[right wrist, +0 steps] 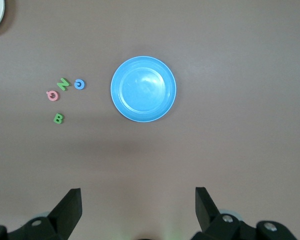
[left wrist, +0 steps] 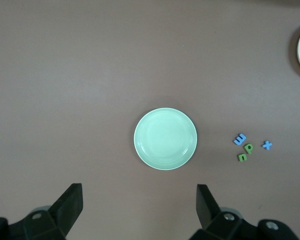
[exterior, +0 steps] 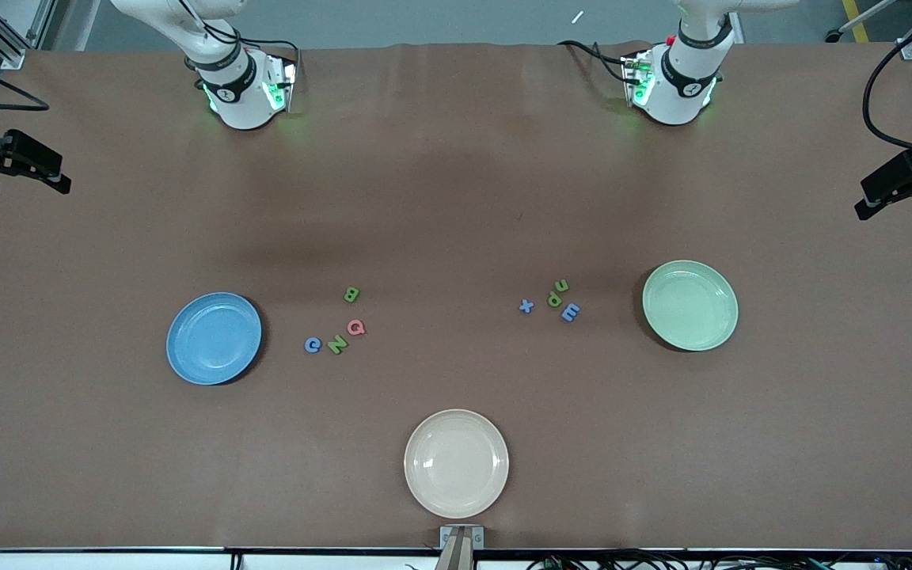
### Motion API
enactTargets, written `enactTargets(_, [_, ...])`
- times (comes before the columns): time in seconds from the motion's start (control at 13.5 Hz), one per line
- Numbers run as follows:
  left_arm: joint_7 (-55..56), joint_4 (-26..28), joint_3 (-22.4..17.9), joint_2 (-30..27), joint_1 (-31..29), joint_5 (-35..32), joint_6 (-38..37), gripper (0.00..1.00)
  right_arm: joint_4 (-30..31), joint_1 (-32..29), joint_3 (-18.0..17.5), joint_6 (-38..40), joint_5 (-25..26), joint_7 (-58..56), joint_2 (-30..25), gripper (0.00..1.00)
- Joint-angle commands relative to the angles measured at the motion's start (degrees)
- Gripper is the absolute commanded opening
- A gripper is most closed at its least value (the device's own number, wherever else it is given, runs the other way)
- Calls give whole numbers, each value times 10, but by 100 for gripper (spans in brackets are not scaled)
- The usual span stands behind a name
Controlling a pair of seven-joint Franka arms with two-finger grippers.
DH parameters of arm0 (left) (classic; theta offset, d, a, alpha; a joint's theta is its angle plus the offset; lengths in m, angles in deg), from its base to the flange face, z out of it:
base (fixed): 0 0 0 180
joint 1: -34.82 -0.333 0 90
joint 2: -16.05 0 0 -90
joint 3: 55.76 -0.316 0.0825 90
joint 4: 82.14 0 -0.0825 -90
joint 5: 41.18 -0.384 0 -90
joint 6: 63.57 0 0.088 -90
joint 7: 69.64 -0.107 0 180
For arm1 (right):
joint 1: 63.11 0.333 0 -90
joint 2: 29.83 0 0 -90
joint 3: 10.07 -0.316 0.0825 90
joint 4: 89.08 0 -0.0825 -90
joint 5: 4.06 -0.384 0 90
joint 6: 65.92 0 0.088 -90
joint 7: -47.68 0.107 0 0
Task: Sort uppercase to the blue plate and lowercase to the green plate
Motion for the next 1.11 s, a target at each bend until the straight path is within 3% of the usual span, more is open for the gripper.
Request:
enactTargets(0.0, [7,12,1,6,4,7,-6,100,19,-11,0,1,-21,14,-18,100])
enactTargets(0.15, [30,15,6,28,10,8,-31,100,19,-11,-1,2,-21,14,-18,100])
enactTargets(0.45, [167,12,65,92,17,8,-32,100,19,-9,-2,2,-17,14,-19,100])
enactTargets(0.74, [376,12,136,168,27,7,41,100,19,-7,-4,-6,-3,13,-19,100])
enactTargets(1.04, [538,11,137,233,96,-3,113,100,16,-7,-4,-15,11,11,-18,100])
